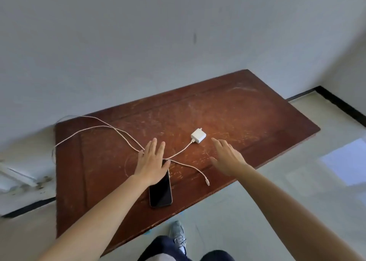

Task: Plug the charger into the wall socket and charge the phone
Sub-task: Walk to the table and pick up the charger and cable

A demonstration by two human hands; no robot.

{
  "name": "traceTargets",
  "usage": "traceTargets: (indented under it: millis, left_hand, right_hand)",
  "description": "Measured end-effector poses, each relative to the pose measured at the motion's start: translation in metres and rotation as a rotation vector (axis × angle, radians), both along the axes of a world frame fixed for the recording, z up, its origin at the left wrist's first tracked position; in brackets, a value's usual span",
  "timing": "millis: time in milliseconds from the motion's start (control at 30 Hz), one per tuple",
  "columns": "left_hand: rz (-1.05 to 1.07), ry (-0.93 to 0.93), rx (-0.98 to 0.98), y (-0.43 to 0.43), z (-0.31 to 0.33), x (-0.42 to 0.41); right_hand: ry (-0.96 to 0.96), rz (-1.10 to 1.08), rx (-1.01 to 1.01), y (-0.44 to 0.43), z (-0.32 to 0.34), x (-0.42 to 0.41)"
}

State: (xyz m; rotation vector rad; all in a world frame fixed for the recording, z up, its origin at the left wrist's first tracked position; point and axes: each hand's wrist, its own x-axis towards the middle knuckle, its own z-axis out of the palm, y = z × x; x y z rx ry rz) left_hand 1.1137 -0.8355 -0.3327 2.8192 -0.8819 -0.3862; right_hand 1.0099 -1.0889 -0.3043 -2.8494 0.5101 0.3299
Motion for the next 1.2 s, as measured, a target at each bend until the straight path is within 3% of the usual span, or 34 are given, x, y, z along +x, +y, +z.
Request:
traceTargets:
  millis: [167,333,567,900,1067,1200]
  left_hand:
    - [-0.266,0.041,0.0,-0.037,-0.037,0.022]
    - [-0.374,0.0,-0.01,-0.061,-0.065,0.03]
    - [-0.209,-0.05,0.032,-0.075,-0.065,0.047]
    - [-0.151,-0.153,0.202,-0.107,-0.06,0.047]
    - [0.108,-0.171,-0.006,-0.117,-0.045,0.045]
    - [0.313,-0.22,-0.236,-0.111,-0.019,0.046]
  right_hand:
    - [0.044,-0.138,0.172,-0.022,-0.034,0.054]
    - [0.108,-0.329,0.273,-0.028,-0.065,0.097]
    - [0.203,-0.342,0.248,-0.026,-0.088,0.146]
    - [0.143,-0.089,0.215,-0.069,-0.104,0.173]
    - [0.045,0.087,0.15,-0.09,-0.105,0.182]
    - [0.026,-0.009,0.297,-0.094,-0.095,0.19]
